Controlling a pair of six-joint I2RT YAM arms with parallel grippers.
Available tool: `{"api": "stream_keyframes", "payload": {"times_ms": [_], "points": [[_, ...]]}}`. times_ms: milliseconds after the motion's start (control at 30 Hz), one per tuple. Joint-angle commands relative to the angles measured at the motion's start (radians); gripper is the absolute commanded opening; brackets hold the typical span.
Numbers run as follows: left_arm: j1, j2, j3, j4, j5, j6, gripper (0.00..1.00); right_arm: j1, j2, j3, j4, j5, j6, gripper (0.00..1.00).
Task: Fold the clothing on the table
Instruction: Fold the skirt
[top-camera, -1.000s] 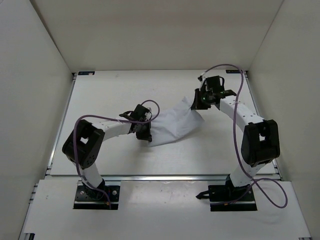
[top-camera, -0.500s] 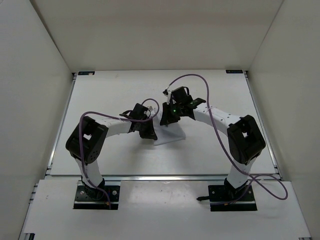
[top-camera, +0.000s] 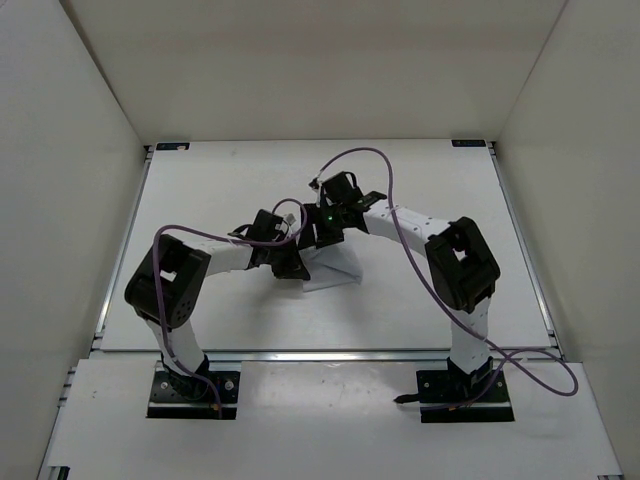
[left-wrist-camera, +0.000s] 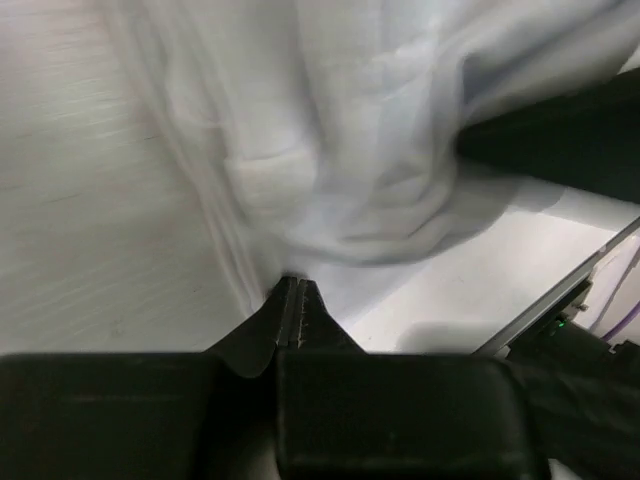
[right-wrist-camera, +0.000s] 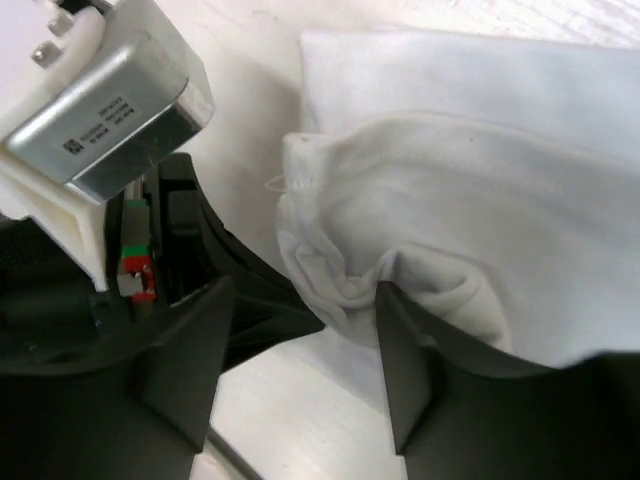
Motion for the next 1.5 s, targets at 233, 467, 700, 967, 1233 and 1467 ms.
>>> {"api": "stream_keyframes", "payload": {"times_ms": [233, 467, 700, 967, 1233, 1467], "points": [[0.065, -0.094, -0.040, -0.072, -0.005, 0.022, 0.00, -0.068, -0.295, 0.037, -0.005, 0.003, 0.020, 0.80], [0.081, -0.153, -0.053, -0.095, 0.000, 0.016, 0.00, -0.159, -0.355, -0.270, 0.097, -0.005, -0.003, 0.65], [0.084, -0.266, -0.069, -0.133, -0.013, 0.017, 0.00, -0.148, -0.254, -0.293, 0.151, 0.018, -0.029, 0.18], [0.087, -0.324, -0.112, -0.138, -0.010, 0.010, 0.00, -0.153, -0.167, -0.182, 0.154, 0.054, -0.071, 0.00], [0.116, -0.366, -0.144, -0.138, -0.005, 0.007, 0.00, -0.134, -0.059, -0.104, 0.110, -0.003, -0.100, 0.00], [0.162, -0.397, -0.124, -0.149, 0.012, 0.021, 0.00, -0.098, -0.065, -0.115, 0.110, -0.040, -0.088, 0.00]]}}
